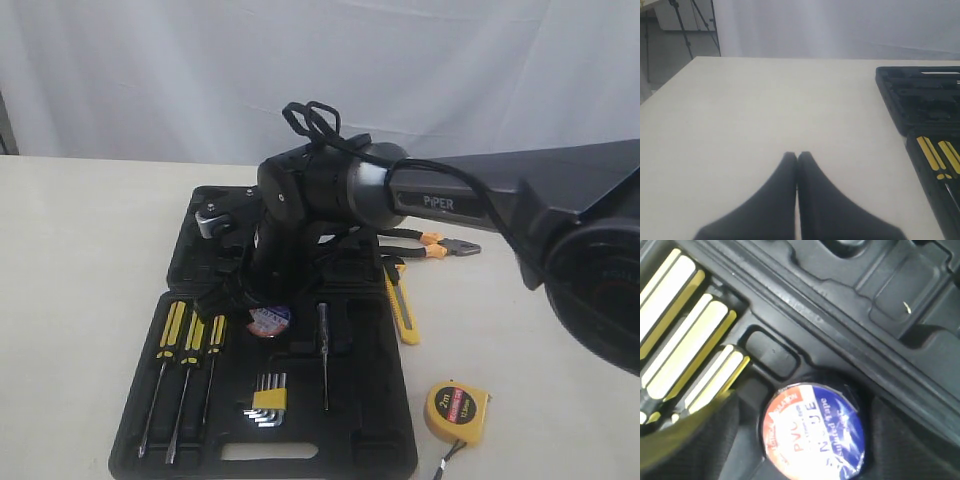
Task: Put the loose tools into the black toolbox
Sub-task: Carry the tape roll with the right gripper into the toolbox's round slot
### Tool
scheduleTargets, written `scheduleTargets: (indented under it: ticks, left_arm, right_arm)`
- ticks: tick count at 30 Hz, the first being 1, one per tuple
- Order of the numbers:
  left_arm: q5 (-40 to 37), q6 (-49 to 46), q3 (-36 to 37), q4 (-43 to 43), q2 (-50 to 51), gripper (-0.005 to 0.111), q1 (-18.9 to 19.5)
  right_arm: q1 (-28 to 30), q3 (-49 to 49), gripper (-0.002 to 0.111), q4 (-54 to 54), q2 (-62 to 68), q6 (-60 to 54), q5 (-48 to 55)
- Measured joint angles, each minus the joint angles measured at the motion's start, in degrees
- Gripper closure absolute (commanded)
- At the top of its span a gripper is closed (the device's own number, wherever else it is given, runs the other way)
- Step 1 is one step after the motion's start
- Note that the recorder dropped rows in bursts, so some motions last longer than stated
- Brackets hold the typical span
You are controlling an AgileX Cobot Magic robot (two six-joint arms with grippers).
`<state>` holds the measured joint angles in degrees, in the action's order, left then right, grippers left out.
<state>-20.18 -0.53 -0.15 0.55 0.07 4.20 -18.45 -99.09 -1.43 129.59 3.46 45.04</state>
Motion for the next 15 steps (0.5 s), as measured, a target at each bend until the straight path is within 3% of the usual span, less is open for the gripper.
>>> scheduleTargets:
  ticks: [2,8,15]
  left_arm:
    - [0.0,0.0,0.0,0.0,0.0,0.107,0.0]
    - [0.0,0.0,0.0,0.0,0.0,0.107,0.0]
    - [0.0,0.0,0.0,0.0,0.0,0.107,0.0]
  right_arm:
    - [0.0,0.0,0.049,0.2,-0.5,0.0,0.2]
    - [0.0,0.0,0.108,0.4,-5.6,0.0,1.6]
    - [0.0,0.0,0.109,1.4,-5.4,0.1,7.3]
